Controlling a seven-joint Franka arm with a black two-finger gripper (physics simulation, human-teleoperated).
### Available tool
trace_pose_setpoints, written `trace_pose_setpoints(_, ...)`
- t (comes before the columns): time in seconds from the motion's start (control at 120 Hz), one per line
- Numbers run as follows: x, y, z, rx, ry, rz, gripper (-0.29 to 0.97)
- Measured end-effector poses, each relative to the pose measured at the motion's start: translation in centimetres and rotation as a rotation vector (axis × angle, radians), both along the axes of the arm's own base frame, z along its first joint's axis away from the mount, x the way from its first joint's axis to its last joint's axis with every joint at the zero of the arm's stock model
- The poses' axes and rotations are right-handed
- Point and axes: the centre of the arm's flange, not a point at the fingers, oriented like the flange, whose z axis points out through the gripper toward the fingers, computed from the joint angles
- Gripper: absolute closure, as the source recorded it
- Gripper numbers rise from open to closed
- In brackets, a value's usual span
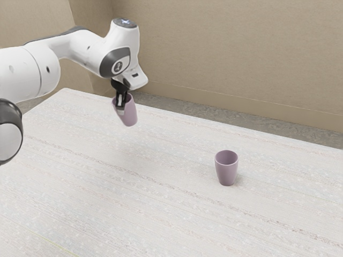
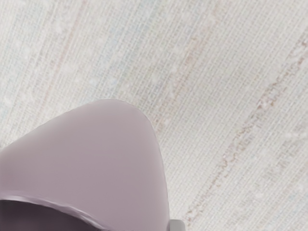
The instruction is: Place the left cup onto the right cup
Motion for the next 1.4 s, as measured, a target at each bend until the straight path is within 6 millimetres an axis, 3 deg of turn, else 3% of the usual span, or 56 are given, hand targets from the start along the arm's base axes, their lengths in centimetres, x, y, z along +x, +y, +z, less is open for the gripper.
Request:
trace_pose_setpoints(0.3, 0.3, -4.9, 1.5, 0.032, -0.009, -0.132, 0.79)
trace_pose_setpoints(0.567, 1.8, -8.9, 1.0, 0.054, -0.063, -0.259, 0.79)
trace_pose_setpoints(0.975, 2.7, -16.7, 0.5, 0.064, -0.202, -0.471, 0.79)
trace_pose_setpoints(1.4, 1.8, -24.4, 2.0, 0.045, -0.317, -0.622, 0.79)
